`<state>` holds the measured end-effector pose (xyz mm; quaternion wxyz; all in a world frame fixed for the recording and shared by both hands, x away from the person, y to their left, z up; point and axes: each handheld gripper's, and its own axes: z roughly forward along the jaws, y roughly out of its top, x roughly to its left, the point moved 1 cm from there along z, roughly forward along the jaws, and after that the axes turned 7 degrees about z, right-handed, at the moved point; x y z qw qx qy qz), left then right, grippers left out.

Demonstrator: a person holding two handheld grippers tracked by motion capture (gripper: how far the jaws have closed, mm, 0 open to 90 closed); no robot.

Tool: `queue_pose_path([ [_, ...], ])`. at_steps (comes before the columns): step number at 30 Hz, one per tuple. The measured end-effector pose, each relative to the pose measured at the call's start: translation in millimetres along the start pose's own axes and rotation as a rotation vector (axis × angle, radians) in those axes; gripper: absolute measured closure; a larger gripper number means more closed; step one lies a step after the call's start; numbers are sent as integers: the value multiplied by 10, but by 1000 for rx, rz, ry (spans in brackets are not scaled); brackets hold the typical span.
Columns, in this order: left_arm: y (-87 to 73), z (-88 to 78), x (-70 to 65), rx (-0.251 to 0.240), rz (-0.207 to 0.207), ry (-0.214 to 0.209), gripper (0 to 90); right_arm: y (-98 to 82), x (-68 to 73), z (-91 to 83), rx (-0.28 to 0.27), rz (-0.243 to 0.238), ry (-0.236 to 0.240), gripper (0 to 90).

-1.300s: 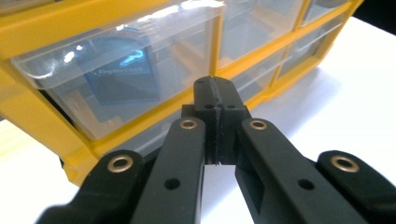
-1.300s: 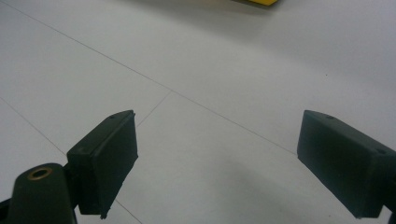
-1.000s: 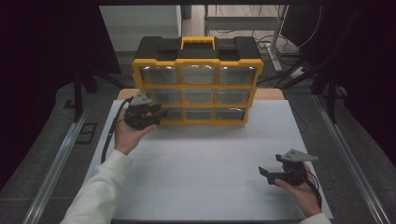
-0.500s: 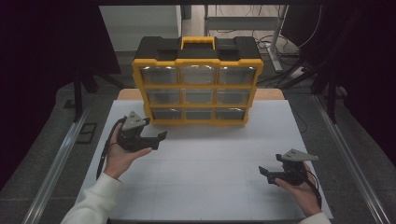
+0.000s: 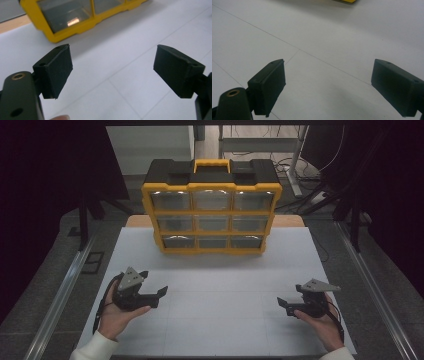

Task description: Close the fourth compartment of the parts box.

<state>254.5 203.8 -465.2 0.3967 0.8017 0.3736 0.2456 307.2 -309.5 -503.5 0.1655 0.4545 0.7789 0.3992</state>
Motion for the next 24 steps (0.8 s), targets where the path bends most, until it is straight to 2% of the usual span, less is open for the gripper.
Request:
queue_pose_path([
  [3,-126,-17,1,18,2,-2,153,1,-3,8,3,-1,-2,123],
  [6,-248,-7,17,24,-14,-1,154,2,-14,27,9,0,-5,122],
  [10,-342,-5,32,16,-32,9,151,7,-30,53,12,0,-12,122],
  [14,-363,-3,48,5,-43,25,151,7,-32,50,11,2,-15,122],
  [17,-371,5,46,4,-52,14,151,7,-31,43,9,3,-15,122],
  [24,-382,48,40,25,-43,-3,136,6,-30,47,10,1,-15,119],
])
